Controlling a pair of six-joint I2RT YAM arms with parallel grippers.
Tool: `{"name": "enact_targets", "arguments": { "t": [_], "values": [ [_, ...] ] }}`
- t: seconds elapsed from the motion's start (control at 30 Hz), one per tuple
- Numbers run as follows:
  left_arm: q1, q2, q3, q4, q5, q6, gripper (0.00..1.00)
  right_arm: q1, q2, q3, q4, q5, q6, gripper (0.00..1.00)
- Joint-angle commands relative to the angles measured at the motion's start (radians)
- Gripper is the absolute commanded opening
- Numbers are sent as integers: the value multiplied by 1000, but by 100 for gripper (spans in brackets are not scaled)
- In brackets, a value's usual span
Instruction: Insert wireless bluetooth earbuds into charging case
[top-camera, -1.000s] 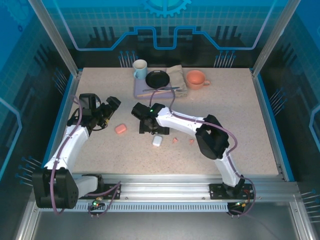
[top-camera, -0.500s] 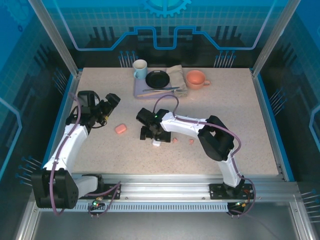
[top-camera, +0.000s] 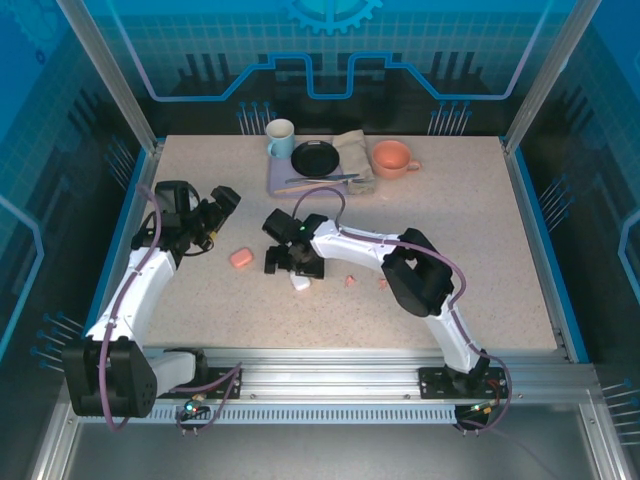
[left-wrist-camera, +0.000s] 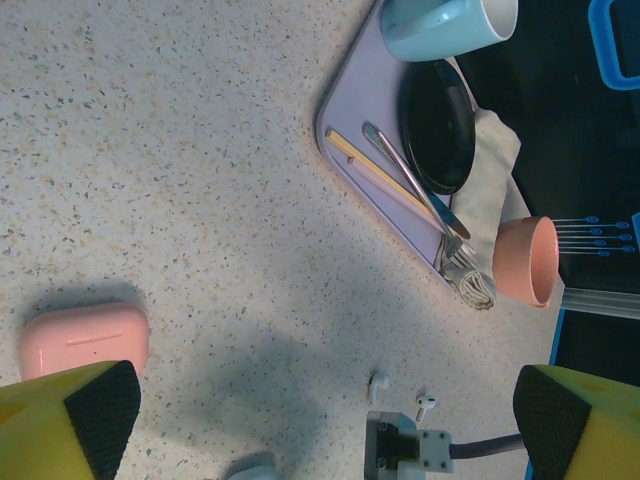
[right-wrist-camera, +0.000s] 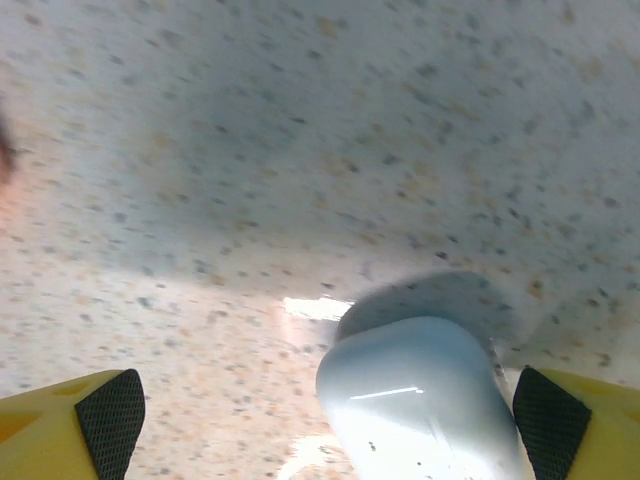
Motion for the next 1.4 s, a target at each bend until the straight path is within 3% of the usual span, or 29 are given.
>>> {"name": "enact_targets", "arguments": {
  "t": [0.0, 0.27, 0.6, 1.37],
  "values": [
    [-2, -4, 17, 7, 5, 1, 99, 0, -1, 43, -2, 9, -38, 98],
    [5, 33, 82, -26, -23, 44, 99, 83, -75, 0, -35, 36, -44, 97],
    [47, 91, 193, -66, -10, 75, 99, 191, -5, 22, -45, -10, -23, 97],
    [51, 78, 184, -46, 0, 58, 99, 63, -20, -57, -59, 43, -59, 97]
  ]
}}
